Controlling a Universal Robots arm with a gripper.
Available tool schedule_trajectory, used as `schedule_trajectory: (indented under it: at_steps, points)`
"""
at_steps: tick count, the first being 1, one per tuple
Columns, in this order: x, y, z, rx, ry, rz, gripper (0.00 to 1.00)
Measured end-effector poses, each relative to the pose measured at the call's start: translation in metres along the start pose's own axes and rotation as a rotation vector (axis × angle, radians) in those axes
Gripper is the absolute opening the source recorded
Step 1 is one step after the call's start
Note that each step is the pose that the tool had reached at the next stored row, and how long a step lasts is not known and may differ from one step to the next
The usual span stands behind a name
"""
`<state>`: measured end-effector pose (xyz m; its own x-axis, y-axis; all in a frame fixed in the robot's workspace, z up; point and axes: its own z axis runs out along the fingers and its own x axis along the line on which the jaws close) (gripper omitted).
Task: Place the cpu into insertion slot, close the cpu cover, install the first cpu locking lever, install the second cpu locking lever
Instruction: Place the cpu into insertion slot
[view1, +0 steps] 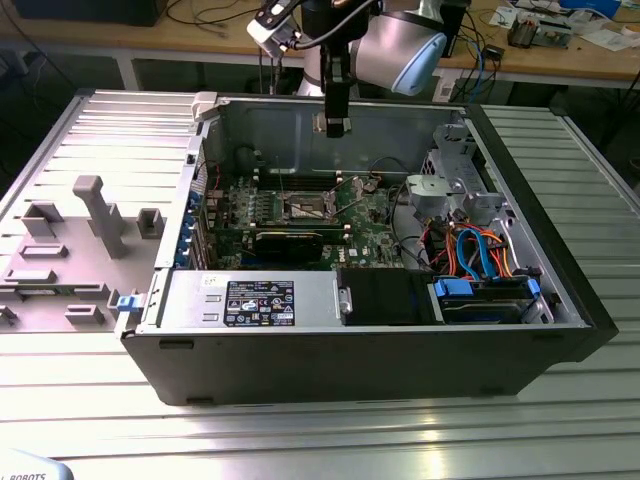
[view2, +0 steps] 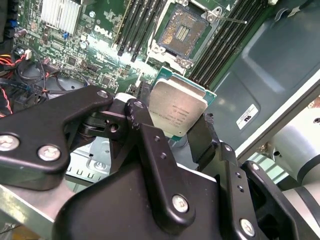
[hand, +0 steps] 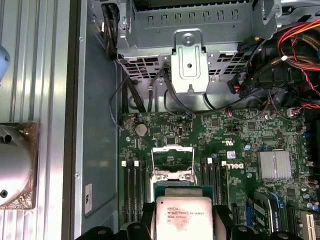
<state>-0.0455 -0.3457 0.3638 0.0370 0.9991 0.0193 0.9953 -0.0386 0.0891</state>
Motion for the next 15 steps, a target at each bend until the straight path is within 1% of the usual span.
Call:
schedule_trajectory:
  at_steps: [6,15]
  points:
    - [0.0,-0.0001,0.0011,0.0,-0.0001,0.0,0.54]
    - [-0.0001,-0.0005,0.0055,0.0,0.0,0.0,0.54]
